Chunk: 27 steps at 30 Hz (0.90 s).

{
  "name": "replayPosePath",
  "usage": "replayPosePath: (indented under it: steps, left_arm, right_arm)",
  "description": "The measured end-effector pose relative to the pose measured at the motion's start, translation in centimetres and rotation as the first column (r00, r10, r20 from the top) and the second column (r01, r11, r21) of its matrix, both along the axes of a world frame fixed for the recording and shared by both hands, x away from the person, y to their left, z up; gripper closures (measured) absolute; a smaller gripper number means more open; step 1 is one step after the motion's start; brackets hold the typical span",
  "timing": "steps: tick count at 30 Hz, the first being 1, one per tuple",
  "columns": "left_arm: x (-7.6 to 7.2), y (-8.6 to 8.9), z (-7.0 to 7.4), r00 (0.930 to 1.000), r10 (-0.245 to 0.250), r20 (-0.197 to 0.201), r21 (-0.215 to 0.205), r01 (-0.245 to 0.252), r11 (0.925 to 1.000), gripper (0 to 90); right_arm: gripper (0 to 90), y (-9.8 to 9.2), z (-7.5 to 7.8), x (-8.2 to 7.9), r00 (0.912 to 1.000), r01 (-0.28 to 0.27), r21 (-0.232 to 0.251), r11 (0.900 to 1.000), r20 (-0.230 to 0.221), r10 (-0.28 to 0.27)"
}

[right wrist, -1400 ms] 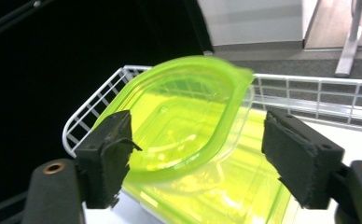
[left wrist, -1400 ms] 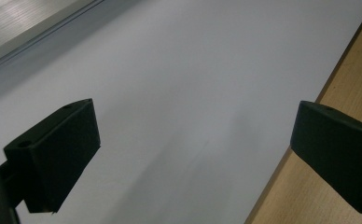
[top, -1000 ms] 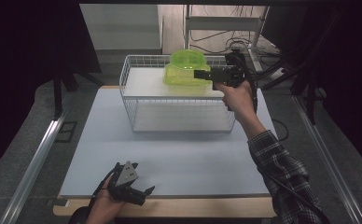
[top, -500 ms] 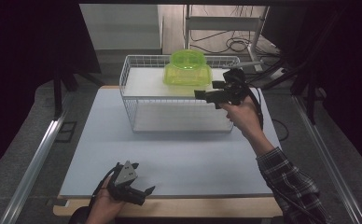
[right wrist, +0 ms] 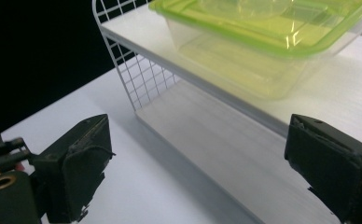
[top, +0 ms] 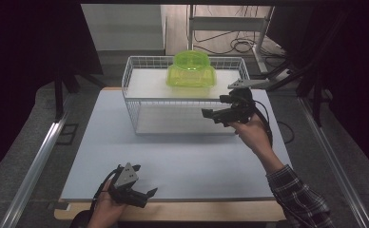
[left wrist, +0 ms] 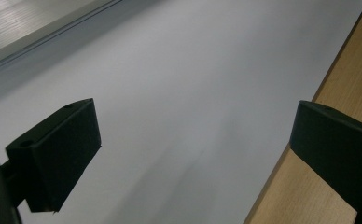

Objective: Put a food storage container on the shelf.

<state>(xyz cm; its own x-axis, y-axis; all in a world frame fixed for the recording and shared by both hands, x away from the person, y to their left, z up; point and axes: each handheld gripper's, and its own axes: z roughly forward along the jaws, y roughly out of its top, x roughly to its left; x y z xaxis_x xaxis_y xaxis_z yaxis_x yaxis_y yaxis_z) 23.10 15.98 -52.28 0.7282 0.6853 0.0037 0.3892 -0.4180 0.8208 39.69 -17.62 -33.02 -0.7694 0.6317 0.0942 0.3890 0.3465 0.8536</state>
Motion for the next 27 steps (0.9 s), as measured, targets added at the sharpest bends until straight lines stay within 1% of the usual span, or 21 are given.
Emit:
replayPosePath:
  steps: [6, 12, 17, 22, 27]
  left_arm:
    - [0.0, 0.0, 0.0, 1.0, -0.002, 0.0, -0.002, 0.002, 1.0, 1.8]
    - [0.0, -0.2, -0.1, 1.0, -0.009, 0.002, 0.015, 0.009, 0.9999, 1.8]
    - [-0.1, -0.4, -0.1, 0.9999, -0.011, 0.002, 0.033, 0.01, 0.9994, 1.8]
    - [0.0, -0.3, -0.1, 1.0, -0.007, 0.001, 0.035, 0.007, 0.9994, 1.8]
    - [0.0, -0.3, -0.2, 1.0, -0.005, -0.002, 0.037, 0.005, 0.9993, 1.8]
  right_arm:
    - [7.3, -0.2, -1.3, -1.0, 0.9999, -0.012, -0.003, 1.0, 0.011, 0.012]
    - [7.2, -0.5, -2.7, -1.7, 0.9998, -0.008, -0.023, 1.0, 0.021, 0.008]
    - [7.2, -0.8, -4.0, -2.0, 0.9999, 0.0, -0.031, 1.0, 0.01, 0.0]
    - [7.2, -1.2, -5.7, -2.1, 0.9999, 0.01, -0.059, 0.998, 0.01, -0.009]
    - [7.2, -1.9, -7.3, -2.3, 0.9997, 0.023, -0.061, 0.998, 0.006, -0.023]
